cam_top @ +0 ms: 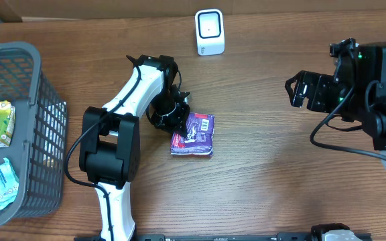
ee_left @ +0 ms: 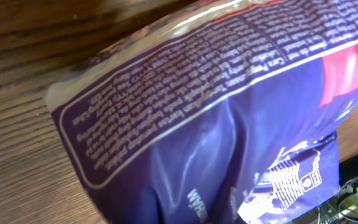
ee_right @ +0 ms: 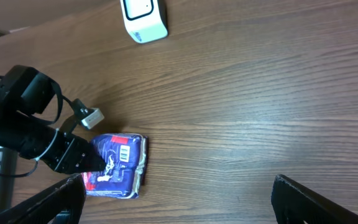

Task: Scan the item barcode
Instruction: 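Carry the purple box out and place it on the table centre, then reach the left gripper into the basket and grasp the white Pantene tube, then place the Pantene tube on the table left of the purple box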

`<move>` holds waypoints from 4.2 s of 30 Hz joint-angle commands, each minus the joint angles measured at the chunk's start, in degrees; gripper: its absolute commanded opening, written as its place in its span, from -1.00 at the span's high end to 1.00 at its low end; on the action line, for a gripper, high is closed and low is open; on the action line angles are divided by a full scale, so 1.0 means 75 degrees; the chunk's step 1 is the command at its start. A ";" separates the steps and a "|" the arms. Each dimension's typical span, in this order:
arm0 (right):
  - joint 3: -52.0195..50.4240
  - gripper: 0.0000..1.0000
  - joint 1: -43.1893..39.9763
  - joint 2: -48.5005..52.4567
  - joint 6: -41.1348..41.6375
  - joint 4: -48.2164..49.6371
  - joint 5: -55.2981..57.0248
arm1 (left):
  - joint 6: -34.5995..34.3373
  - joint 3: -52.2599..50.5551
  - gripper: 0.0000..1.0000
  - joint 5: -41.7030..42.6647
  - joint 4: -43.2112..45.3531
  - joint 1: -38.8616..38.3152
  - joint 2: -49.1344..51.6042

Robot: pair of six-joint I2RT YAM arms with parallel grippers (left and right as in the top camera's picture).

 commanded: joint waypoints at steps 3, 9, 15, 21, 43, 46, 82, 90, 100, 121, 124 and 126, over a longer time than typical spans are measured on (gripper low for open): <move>0.0160 -0.92 0.0029 0.0122 -0.0006 -0.0035 0.0012 | -0.0082 0.0338 0.70 0.0254 -0.0006 -0.0047 -0.0099; 0.0160 -0.93 0.0029 0.0207 -0.0006 0.0050 0.0012 | -0.0210 0.1440 -1.00 0.0353 -0.0565 -0.0058 -0.0099; 0.0160 -0.93 0.0029 0.0207 -0.0006 0.0052 0.0012 | -0.0280 0.4214 -1.00 -0.0519 -0.2340 0.0143 -0.0099; 0.0160 -0.93 0.0029 0.0210 -0.0006 0.0050 0.0012 | -0.1180 0.6916 -0.99 -0.1314 -0.2862 0.0752 -0.0874; 0.0160 -0.94 0.0029 0.0219 -0.0009 -0.0192 -0.0038 | -0.2617 0.3794 -0.98 -0.2433 -0.2212 0.8521 -0.3998; 0.0160 -0.94 0.0029 0.0236 -0.0006 -0.0175 -0.0041 | -0.2620 0.2876 -0.98 -0.2288 -0.1658 0.8600 -0.3768; 0.0160 -0.96 0.0029 0.0236 -0.0009 -0.0405 -0.0038 | -0.1072 -0.0149 -0.61 -0.1874 0.1201 0.7612 -0.0271; 0.0160 -0.96 0.0029 0.0236 -0.0006 -0.0411 -0.0041 | -0.1072 -0.0612 0.48 -0.1839 0.1813 0.7600 -0.0271; 0.0160 -0.98 0.0029 0.0242 -0.0006 -0.0347 -0.0038 | -0.1244 0.1180 0.92 -0.1833 0.0353 0.7597 -0.0318; 0.0160 -1.00 0.0029 0.0242 0.0023 -0.0332 -0.0044 | -0.1070 0.8344 0.92 -0.1778 -0.2862 0.5429 -0.2693; 0.0160 -1.00 0.0029 0.0242 0.0023 -0.0291 -0.0044 | -0.1070 0.7898 0.92 -0.1781 -0.2862 0.4366 -0.2935; 0.0160 -1.00 0.0029 0.0242 0.0020 -0.0291 -0.0041 | -0.1212 0.7114 0.92 -0.1830 -0.2862 0.3217 -0.2940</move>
